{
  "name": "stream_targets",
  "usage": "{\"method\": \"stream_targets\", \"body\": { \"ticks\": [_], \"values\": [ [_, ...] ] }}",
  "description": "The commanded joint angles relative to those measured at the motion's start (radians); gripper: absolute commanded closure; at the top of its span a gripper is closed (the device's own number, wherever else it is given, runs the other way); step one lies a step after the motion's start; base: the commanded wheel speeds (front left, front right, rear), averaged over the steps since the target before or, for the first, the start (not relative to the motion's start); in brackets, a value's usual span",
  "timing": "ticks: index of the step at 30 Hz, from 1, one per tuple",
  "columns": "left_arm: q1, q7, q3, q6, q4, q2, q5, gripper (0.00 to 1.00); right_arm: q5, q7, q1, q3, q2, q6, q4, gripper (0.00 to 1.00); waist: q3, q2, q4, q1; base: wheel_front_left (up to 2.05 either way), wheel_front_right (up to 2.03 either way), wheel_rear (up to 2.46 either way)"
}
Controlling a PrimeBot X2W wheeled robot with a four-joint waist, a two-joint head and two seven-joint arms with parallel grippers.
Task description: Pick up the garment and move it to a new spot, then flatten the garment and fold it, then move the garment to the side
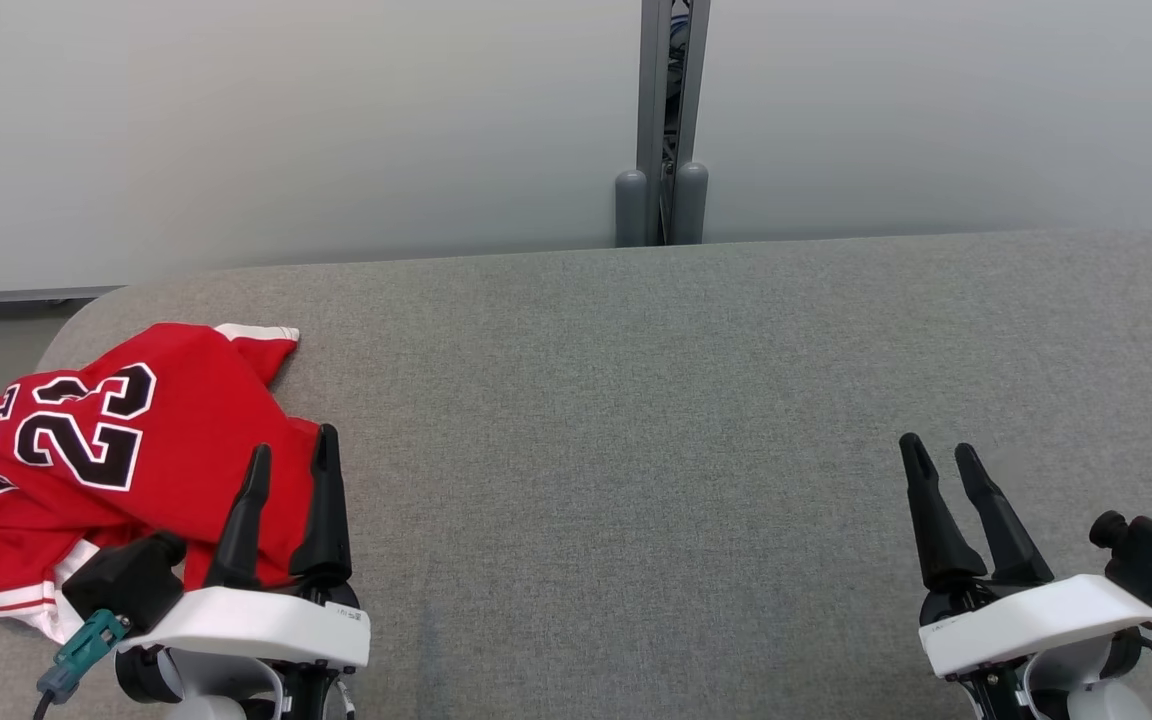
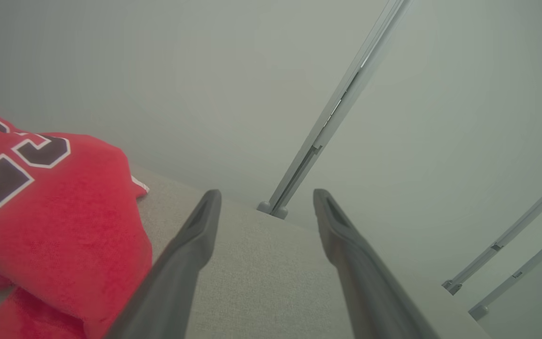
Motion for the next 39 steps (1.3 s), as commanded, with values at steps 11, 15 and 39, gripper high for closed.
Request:
{"method": "stream_targets", "body": {
  "ticks": [11, 15, 39],
  "values": [
    [0.004, -0.032, -0.011, 0.040, -0.031, 0.009, 0.140, 0.00, -0.125, -0.045, 0.004, 0.005, -0.011, 0.002, -0.045, 0.00, -0.001, 0.0000, -0.003, 0.0000, 0.00, 0.00, 0.00],
    [0.009, -0.041, -0.005, 0.048, -0.034, 0.010, 0.184, 0.00, -0.166, -0.057, 0.005, 0.006, -0.012, 0.002, -0.053, 0.00, -0.001, 0.0000, -0.006, 0.0000, 0.00, 0.00, 0.00],
    [0.041, -0.089, -0.014, 0.048, -0.031, 0.017, 0.389, 0.00, -0.365, -0.119, 0.017, 0.036, -0.015, 0.002, -0.079, 0.00, -0.009, 0.0000, -0.015, 0.0000, 0.00, 0.00, 0.00]
  ]
}}
